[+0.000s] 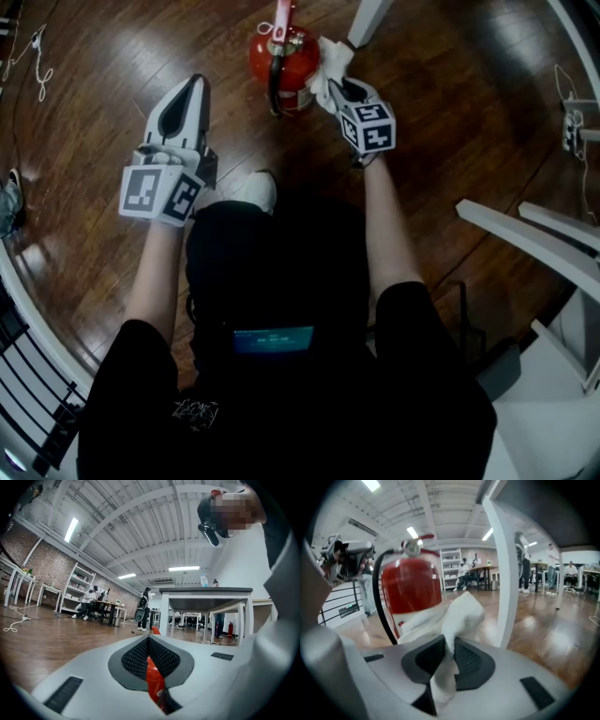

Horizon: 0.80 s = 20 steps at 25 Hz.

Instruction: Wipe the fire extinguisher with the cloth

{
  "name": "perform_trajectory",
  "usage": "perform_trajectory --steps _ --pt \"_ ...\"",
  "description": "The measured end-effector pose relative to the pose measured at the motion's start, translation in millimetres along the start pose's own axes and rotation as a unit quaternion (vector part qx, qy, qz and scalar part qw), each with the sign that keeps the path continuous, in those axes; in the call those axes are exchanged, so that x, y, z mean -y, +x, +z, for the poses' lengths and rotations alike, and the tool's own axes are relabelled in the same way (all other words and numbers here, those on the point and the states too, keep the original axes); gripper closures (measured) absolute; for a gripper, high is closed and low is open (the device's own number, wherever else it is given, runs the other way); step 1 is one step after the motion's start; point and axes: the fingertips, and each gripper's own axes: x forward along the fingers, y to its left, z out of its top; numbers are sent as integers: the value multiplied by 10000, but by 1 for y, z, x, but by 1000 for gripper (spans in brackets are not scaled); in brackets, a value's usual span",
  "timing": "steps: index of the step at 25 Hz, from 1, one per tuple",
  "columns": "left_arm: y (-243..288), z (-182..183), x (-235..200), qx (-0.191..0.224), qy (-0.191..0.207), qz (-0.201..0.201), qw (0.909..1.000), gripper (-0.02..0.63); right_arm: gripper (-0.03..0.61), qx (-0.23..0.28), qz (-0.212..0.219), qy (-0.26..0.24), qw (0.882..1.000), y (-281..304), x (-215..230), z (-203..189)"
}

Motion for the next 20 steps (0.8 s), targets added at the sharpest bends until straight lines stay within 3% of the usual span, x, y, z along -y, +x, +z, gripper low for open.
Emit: perform_trajectory --steps 2,4,6,9,12,17,20 --pt "-1 -2 -4 -3 -30 35 10000 614 505 1007 -104 276 9945 -43 3 54" --pt "-4 -1 -9 14 -98 85 9999 614 503 2069 49 558 9768 -88 -7 112" --pt "-7 -2 -16 30 -245 160 9996 612 503 2428 279 464 9686 -101 -25 137" --pt "-9 -4 -21 7 -223 248 9994 612 503 2006 403 110 9788 -68 -38 121" --pt "-8 -4 -19 -24 -75 244 9997 614 506 1665 204 379 9851 -34 -19 81" --pt "-11 -13 -15 -81 -87 264 9996 614 508 522 62 1254 9907 27 -2 -33" --pt "-17 -17 -15 -92 -116 281 9995 614 508 -119 97 1101 9938 36 -8 -71"
